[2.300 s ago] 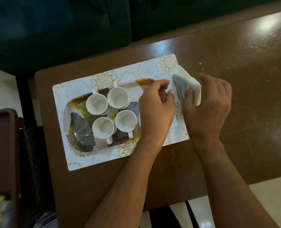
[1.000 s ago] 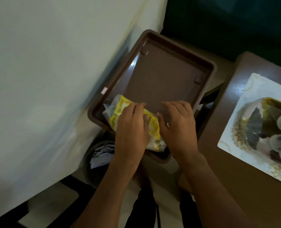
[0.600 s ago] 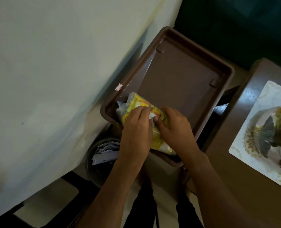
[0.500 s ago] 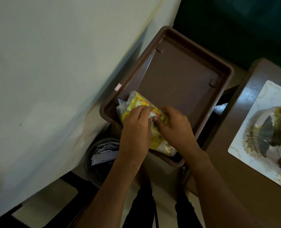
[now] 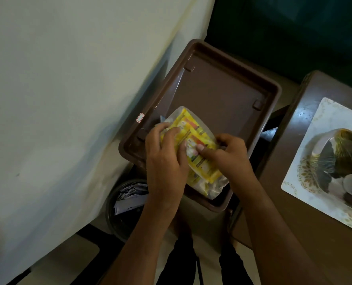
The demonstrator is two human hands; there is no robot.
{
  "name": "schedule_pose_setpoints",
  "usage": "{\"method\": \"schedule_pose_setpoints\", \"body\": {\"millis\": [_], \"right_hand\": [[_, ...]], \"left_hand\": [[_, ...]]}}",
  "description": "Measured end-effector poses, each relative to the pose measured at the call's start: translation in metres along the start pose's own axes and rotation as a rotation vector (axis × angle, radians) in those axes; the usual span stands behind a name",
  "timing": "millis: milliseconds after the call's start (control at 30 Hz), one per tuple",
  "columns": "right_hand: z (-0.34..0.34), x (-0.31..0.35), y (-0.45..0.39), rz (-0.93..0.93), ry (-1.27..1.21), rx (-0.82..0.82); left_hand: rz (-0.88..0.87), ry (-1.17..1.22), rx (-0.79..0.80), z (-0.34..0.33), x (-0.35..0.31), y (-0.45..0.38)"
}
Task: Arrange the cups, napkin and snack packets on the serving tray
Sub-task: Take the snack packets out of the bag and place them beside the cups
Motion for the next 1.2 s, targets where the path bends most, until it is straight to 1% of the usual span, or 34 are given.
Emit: {"method": "schedule_pose_setpoints", "body": {"millis": [100,167,200,267,300,367,433,500,567,700,733,833,867,967,1067,1200], "right_hand": [[0.018,0.01,0.004,0.124,-0.047,-0.173],[0.031,0.02,0.01,0.239,-0.029,-0.336],[0.035,0.026,0.015,0.309,-0.002,-0.415],[0.035,0.038,0.029,0.474,0.082,-0.513],[0.031,0.043,0.035,0.545,0.132,-0.522],[0.018,0.048,0.044,0.658,0.227,-0.483],[0.005,0.048,0.05,0.733,0.295,-0.432],[-0.002,0.045,0.054,0.781,0.304,-0.378],[-0.006,0.042,0.059,0.801,0.293,-0.331],[-0.003,0.036,0.056,0.758,0.205,-0.259],[0.0,0.035,0.053,0.741,0.169,-0.262],[0.014,0.035,0.041,0.672,0.142,-0.369],[0.018,0.035,0.035,0.63,0.156,-0.384],[0.02,0.034,0.019,0.524,0.254,-0.356],[0.017,0.034,0.01,0.478,0.37,-0.338],[0.015,0.032,0.0,0.413,0.412,-0.272]], "left_hand": [[0.049,0.034,-0.101,0.005,0.0,0.0],[0.131,0.115,-0.097,0.002,0.001,-0.002],[0.211,0.216,-0.065,-0.004,0.003,-0.002],[0.421,0.531,0.052,-0.024,0.003,-0.001],[0.512,0.703,0.107,-0.035,0.0,0.0],[0.62,0.962,0.153,-0.049,-0.008,0.001],[0.702,1.07,0.136,-0.053,-0.008,0.0],[0.783,1.079,0.102,-0.053,-0.002,0.001],[0.819,1.023,0.084,-0.053,0.008,0.002],[0.807,0.888,0.047,-0.049,0.02,0.003],[0.798,0.871,0.049,-0.049,0.022,0.004],[0.765,0.839,0.059,-0.048,0.024,0.005],[0.751,0.82,0.06,-0.047,0.024,0.005],[0.675,0.721,0.059,-0.043,0.023,0.002],[0.615,0.648,0.056,-0.039,0.022,-0.001],[0.596,0.56,0.028,-0.034,0.026,-0.002]]}}
Point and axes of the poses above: each hand's wrist, its own y-axis away from the middle knuckle, its own z-axis out of the back of the hand, x = y × z, the point moved 7 cm from there along -y, towards the middle knuckle, and after that the axes turned 11 degrees about -z, right-handed, at the moved point
